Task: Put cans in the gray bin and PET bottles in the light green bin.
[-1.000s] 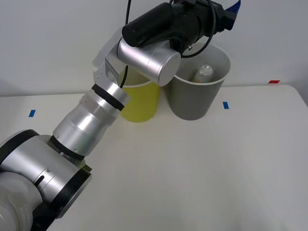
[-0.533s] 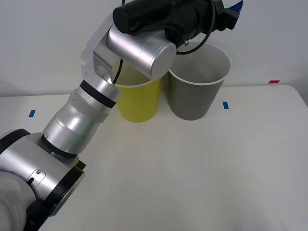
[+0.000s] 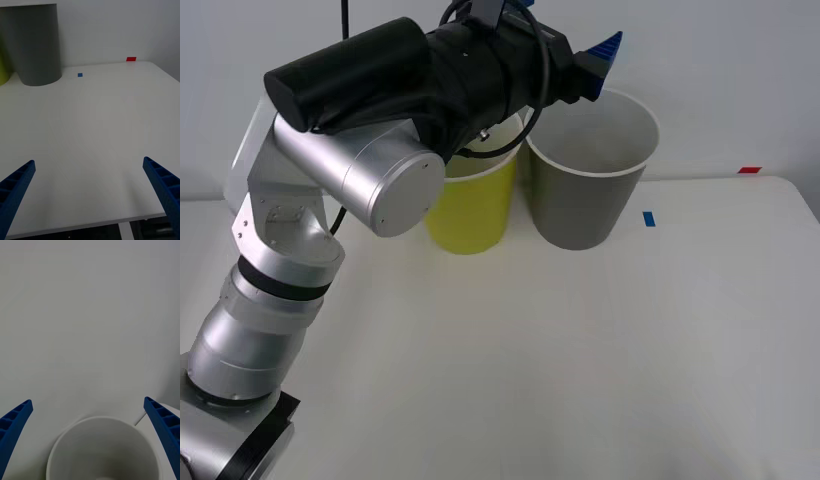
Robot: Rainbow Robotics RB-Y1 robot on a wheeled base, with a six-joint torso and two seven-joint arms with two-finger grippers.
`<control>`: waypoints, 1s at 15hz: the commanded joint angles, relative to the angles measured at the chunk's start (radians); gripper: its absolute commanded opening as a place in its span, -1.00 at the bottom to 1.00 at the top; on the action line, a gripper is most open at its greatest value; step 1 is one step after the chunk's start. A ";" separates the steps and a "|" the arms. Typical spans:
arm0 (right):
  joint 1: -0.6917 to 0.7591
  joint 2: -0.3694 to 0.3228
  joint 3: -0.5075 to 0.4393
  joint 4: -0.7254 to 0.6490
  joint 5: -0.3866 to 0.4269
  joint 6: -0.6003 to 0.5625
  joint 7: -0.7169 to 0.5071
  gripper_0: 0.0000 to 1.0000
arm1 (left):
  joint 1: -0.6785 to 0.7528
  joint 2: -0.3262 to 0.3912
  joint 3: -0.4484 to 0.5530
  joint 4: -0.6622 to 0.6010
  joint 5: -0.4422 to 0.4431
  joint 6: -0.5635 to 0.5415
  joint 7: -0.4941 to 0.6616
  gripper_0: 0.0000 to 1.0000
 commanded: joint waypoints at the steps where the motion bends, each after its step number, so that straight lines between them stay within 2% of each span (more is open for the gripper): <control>1: 0.000 0.000 0.000 0.000 0.000 0.000 0.000 1.00 | 0.142 0.087 0.060 -0.154 0.042 0.006 -0.006 1.00; 7: 0.000 0.000 0.000 0.000 0.000 0.000 0.000 1.00 | 0.490 0.202 0.223 -0.440 0.042 -0.005 -0.016 1.00; 9: 0.000 0.000 0.000 0.000 0.000 0.000 0.000 1.00 | 0.605 0.222 0.252 -0.475 0.042 -0.074 -0.016 1.00; 15: 0.000 0.000 0.000 0.000 0.000 0.000 0.000 1.00 | 0.938 0.281 0.311 -0.489 0.056 -0.382 -0.015 1.00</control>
